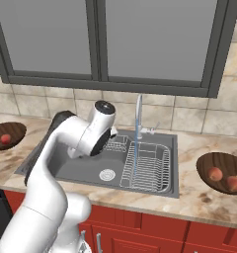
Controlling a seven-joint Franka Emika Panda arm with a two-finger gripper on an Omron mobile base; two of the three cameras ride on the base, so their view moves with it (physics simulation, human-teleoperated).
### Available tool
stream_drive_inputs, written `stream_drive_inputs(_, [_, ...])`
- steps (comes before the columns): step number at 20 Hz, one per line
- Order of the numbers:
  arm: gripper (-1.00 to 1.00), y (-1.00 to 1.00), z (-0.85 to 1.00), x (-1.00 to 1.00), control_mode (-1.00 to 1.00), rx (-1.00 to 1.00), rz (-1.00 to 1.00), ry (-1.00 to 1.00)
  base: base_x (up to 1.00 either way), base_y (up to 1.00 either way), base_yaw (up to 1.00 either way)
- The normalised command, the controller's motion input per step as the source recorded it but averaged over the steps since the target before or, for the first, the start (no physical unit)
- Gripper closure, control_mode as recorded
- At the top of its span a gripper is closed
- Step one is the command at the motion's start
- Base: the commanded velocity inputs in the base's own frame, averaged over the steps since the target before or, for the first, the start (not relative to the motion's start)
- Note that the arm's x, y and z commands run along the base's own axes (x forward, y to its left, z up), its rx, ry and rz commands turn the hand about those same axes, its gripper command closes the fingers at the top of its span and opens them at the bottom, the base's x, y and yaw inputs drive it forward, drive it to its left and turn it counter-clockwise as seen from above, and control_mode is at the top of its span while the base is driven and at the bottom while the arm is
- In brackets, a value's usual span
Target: Pick the onions from the sink and place them in one bowl. Place the peach in the other bowl. Then turn off the sink faucet.
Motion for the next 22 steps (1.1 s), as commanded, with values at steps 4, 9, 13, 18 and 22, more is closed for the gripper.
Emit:
stream_drive_inputs(4, [-1.00, -0.76, 0.00, -0.14, -1.00, 0.12, 0.23, -0.28, 0.00, 0.00, 0.00])
stream_drive_inputs(9, [-1.00, -0.62, 0.00, -0.10, -1.00, 0.15, 0.15, -0.30, 0.00, 0.00, 0.00])
stream_drive_inputs(13, [-1.00, -0.27, -0.03, 0.00, -1.00, 0.10, 0.02, -0.25, 0.00, 0.00, 0.00])
stream_drive_inputs(18, [-1.00, -0.11, -0.14, 0.06, -1.00, 0.08, 0.00, -0.17, 0.00, 0.00, 0.00])
stream_drive_inputs(22, [-1.00, -0.18, -0.04, 0.04, -1.00, 0.10, 0.00, -0.13, 0.00, 0.00, 0.00])
